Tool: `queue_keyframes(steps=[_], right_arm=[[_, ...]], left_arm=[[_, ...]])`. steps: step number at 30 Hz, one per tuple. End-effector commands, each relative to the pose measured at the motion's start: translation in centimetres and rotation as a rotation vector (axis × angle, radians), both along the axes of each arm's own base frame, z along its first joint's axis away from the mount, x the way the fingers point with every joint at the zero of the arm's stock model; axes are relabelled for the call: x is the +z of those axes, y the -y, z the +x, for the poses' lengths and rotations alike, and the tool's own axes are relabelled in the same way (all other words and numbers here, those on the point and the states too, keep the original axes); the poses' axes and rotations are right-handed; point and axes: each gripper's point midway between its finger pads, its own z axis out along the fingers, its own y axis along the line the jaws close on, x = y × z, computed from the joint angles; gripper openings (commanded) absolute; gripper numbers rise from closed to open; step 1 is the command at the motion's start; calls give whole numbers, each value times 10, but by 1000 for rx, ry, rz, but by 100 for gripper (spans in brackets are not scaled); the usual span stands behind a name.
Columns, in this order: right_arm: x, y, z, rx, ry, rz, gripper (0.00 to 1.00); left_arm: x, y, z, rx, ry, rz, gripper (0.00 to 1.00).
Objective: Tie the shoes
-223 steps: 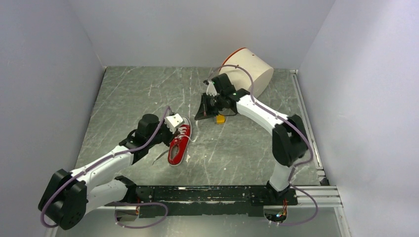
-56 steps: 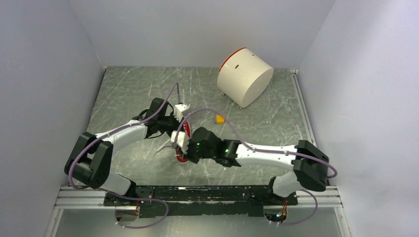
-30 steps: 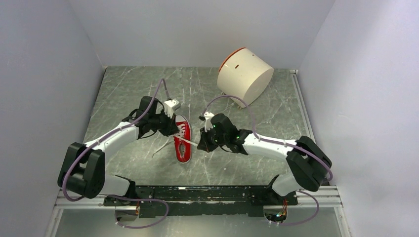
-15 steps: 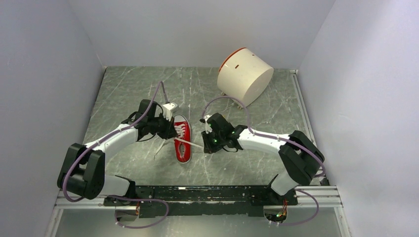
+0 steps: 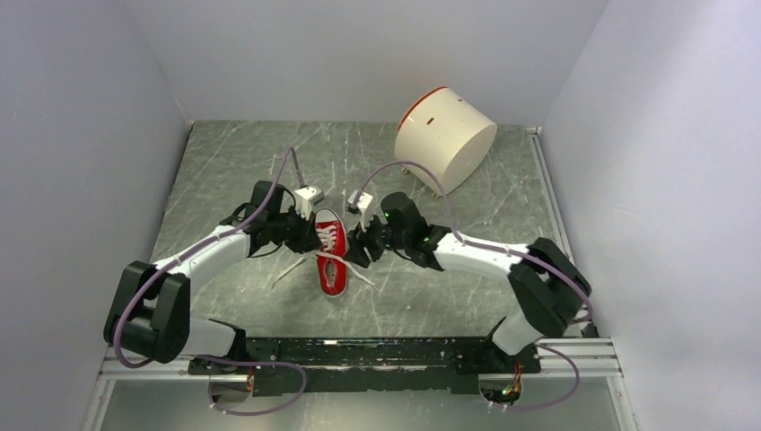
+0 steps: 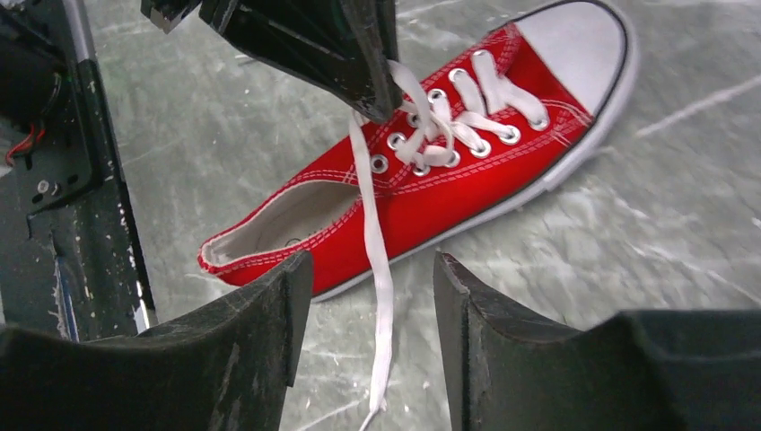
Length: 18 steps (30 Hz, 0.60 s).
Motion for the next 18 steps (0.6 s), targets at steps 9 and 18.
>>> queue_keyframes(steps=[9,18], right_arm=[[-12,-41,4,113,-35,149,46],[-24,-45,16,73,-32,133,36]], left_arm=[[14,5,1,9,17,-60,5],[17,6,0,21,16,-74,5]])
